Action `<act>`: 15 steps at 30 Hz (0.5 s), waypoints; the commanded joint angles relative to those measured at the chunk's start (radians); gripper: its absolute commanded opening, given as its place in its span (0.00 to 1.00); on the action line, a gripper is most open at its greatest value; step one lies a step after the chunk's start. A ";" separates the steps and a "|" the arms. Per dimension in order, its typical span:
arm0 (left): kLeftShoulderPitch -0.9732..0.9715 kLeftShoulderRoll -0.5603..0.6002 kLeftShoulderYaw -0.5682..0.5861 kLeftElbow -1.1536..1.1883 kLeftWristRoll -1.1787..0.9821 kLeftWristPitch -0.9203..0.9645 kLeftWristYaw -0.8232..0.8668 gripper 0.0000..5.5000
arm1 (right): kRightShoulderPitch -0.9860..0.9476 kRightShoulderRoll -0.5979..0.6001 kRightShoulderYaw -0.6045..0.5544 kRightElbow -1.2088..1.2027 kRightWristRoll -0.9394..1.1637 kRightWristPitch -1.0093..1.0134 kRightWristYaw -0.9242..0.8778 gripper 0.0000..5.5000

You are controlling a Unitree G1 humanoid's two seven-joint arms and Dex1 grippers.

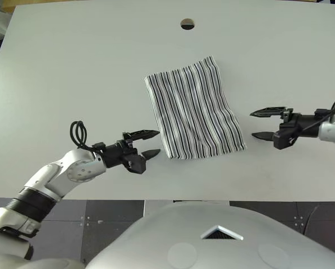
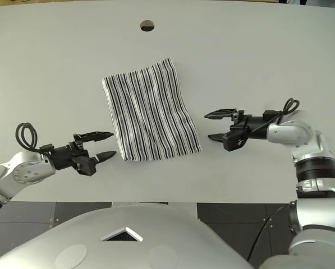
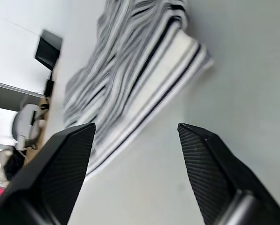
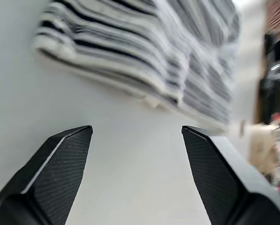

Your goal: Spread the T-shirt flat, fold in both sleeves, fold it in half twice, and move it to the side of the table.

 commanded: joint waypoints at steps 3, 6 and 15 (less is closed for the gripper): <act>0.024 -0.074 -0.030 0.046 0.113 -0.019 -0.061 0.60 | -0.001 0.056 0.129 0.087 -0.164 -0.067 -0.117 0.64; 0.014 -0.102 -0.026 0.050 0.117 -0.028 -0.081 0.60 | -0.017 0.073 0.175 0.096 -0.191 -0.072 -0.164 0.64; -0.012 -0.161 -0.028 0.086 0.139 -0.045 -0.118 0.48 | -0.063 0.100 0.273 0.122 -0.225 -0.043 -0.250 0.52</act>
